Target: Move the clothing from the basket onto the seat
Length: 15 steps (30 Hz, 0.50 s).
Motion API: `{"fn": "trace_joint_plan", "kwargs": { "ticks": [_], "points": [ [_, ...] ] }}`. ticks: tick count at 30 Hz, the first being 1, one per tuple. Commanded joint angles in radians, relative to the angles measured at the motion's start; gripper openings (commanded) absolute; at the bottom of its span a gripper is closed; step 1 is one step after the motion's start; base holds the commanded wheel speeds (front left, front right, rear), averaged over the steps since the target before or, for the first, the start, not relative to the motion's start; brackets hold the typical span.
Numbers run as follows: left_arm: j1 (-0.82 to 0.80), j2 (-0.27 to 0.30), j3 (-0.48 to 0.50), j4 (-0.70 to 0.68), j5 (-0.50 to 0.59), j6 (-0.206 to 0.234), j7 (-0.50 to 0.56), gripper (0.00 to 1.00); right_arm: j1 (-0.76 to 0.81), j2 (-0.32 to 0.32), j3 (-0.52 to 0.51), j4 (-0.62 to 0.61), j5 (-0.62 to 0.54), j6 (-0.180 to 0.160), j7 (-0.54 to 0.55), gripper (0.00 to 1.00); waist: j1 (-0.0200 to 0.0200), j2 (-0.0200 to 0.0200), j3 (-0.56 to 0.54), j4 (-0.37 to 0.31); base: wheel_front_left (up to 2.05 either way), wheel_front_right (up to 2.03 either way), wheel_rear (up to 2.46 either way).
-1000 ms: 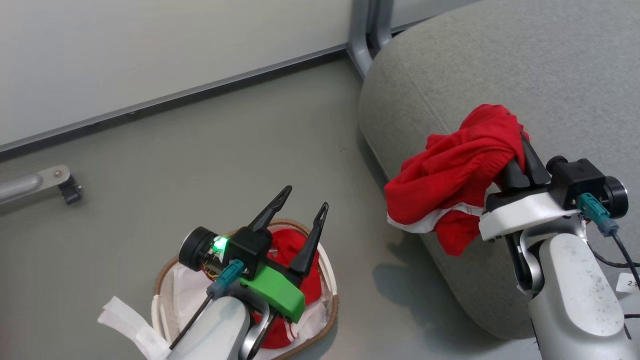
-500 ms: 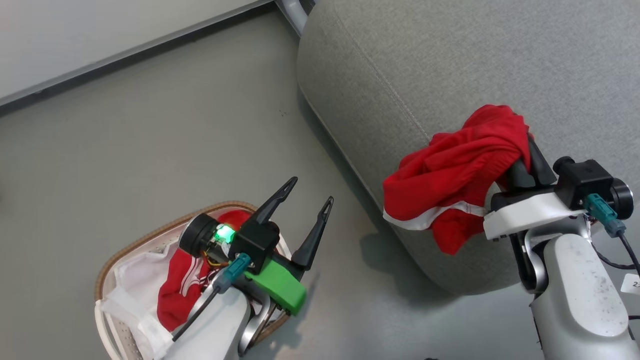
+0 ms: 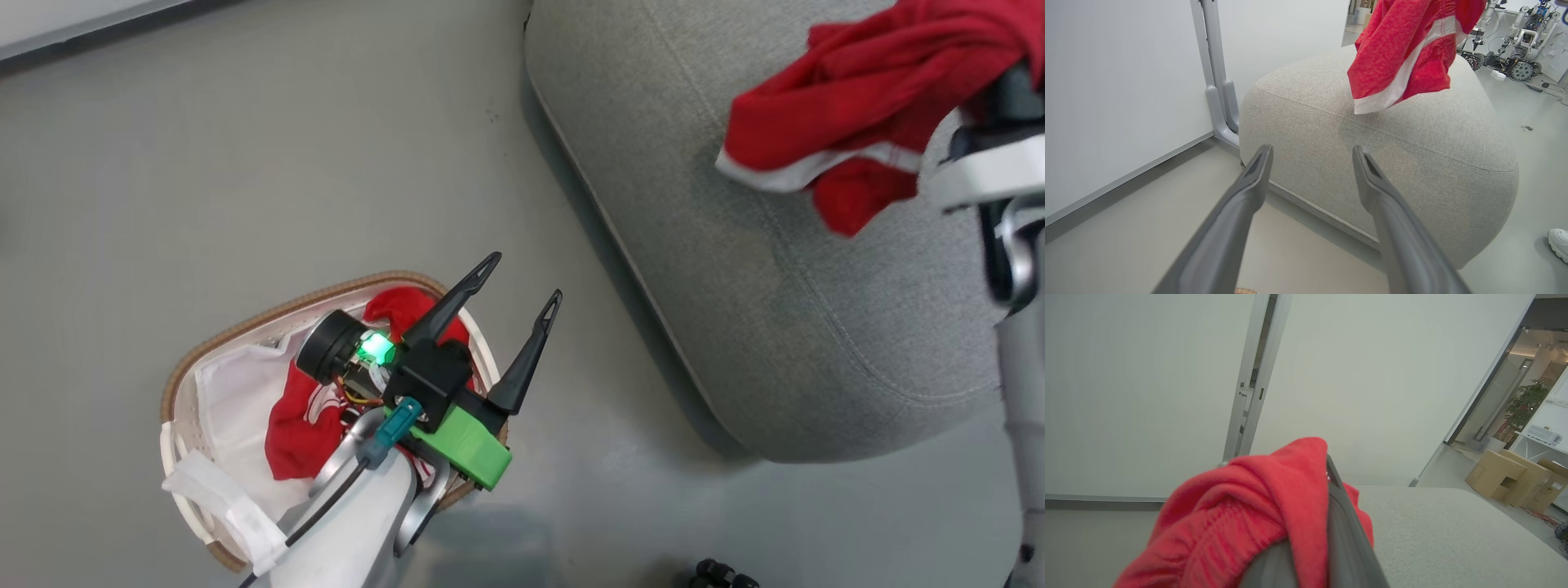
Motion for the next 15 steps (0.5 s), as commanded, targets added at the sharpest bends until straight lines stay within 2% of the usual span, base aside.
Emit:
{"fn": "trace_joint_plan", "kwargs": {
  "ticks": [1,8,11,15],
  "points": [
    [-0.017,0.008,-0.005,-0.008,0.008,-0.003,-0.001,1.00,-0.053,-0.027,-0.018,0.014,-0.005,-0.001,-0.001,0.00,0.0000,-0.0001,0.056,0.051,0.00,0.00,0.00],
    [-0.032,0.019,-0.020,-0.049,0.038,0.006,0.000,1.00,-0.305,-0.186,-0.033,0.124,-0.040,-0.001,0.023,0.00,0.0000,-0.0001,0.141,0.100,0.00,0.00,0.00],
    [-0.044,0.019,-0.029,-0.067,0.046,0.009,0.004,1.00,-0.401,-0.253,-0.057,0.162,-0.089,-0.001,0.043,0.00,0.0000,-0.0001,0.184,0.122,0.00,0.00,0.00],
    [-0.055,0.024,-0.035,-0.095,0.051,0.013,0.012,1.00,-0.479,-0.296,-0.084,0.214,-0.143,-0.001,0.065,0.00,0.0000,-0.0001,0.237,0.155,0.00,0.00,0.00]
  ]
}}
